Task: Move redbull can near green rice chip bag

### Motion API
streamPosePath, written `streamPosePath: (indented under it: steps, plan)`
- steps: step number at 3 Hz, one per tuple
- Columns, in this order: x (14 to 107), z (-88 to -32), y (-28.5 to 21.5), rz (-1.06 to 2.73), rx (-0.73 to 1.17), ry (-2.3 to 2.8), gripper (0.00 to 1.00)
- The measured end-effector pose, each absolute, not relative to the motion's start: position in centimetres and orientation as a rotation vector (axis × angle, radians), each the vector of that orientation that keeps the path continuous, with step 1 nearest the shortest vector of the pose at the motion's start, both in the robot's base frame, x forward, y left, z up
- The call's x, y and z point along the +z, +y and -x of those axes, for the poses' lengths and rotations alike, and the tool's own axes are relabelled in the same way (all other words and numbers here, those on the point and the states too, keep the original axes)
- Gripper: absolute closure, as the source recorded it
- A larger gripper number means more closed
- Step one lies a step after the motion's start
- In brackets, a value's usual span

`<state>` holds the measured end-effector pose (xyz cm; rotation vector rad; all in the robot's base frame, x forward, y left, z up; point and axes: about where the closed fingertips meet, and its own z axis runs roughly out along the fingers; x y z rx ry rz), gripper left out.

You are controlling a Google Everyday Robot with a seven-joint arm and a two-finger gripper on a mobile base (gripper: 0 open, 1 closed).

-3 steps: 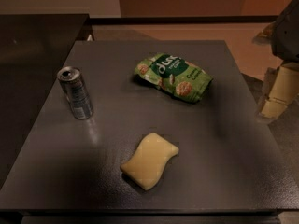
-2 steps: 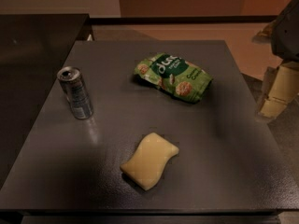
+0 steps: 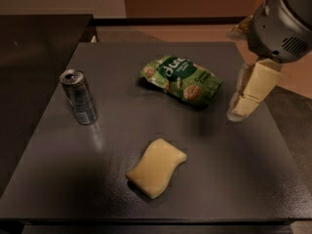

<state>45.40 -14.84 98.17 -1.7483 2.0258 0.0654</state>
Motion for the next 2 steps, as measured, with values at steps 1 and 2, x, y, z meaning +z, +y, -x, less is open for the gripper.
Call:
streamPosePath:
  steps: [1, 2]
  plan:
    - [98.4, -46.9, -9.7, 1.790, 0.169, 1.907, 0.00]
    - [98.5, -48.3, -3.9, 1.838, 0.256, 1.794, 0.00]
